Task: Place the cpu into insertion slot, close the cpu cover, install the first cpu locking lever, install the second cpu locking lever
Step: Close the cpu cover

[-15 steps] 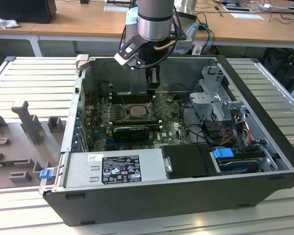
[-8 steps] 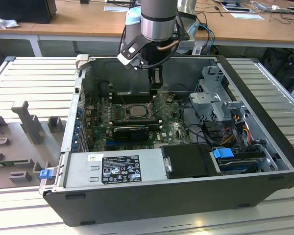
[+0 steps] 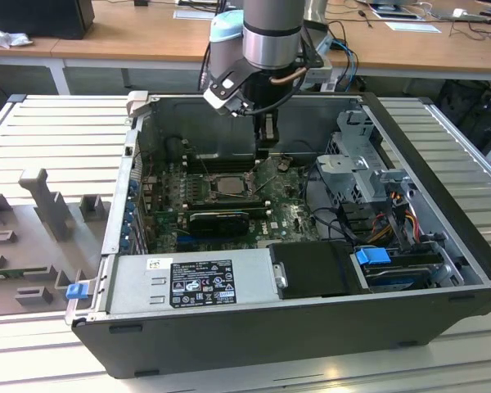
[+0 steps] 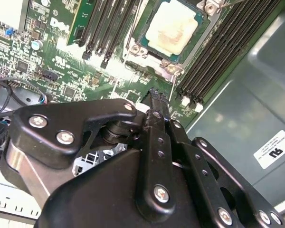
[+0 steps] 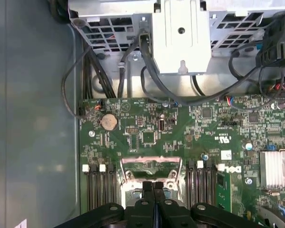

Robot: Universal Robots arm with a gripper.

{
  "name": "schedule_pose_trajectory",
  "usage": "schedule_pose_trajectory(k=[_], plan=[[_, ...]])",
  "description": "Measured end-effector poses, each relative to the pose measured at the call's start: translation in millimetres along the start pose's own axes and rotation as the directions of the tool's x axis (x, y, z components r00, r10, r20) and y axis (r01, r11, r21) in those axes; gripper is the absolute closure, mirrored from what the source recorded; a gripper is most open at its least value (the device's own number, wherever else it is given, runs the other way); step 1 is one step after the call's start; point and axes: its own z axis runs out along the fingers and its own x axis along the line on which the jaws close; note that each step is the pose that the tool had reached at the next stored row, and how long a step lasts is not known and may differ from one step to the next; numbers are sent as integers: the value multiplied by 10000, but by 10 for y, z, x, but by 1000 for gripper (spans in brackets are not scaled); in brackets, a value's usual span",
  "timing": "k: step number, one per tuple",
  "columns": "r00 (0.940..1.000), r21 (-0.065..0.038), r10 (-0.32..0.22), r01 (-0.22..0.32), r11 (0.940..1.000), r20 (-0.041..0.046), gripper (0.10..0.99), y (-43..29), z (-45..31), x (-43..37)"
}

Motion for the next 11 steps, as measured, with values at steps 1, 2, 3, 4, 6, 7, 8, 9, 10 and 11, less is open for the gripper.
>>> schedule_pose_trajectory(k=[1, 2, 3, 4, 6, 7, 8, 9, 10, 11], plan=[[10000, 0, 0, 0, 10000, -1, 980, 41, 4, 1], [10000, 1, 2, -2, 10000, -3, 980, 103, 9, 3], [10000, 9, 1, -1, 10000, -2, 980, 200, 19, 6], [10000, 16, -9, 9, 10000, -2, 980, 269, 33, 8], [10000, 18, -62, 62, 10000, -4, 980, 332, 82, 10], [10000, 19, -75, 75, 10000, -4, 980, 353, 103, 10], [10000, 19, -82, 82, 10000, -5, 980, 375, 121, 11], [10000, 20, -86, 86, 10000, -5, 980, 401, 141, 11], [10000, 24, -90, 90, 10000, -5, 980, 422, 157, 12], [10000, 27, -91, 91, 10000, -5, 980, 434, 175, 12]])
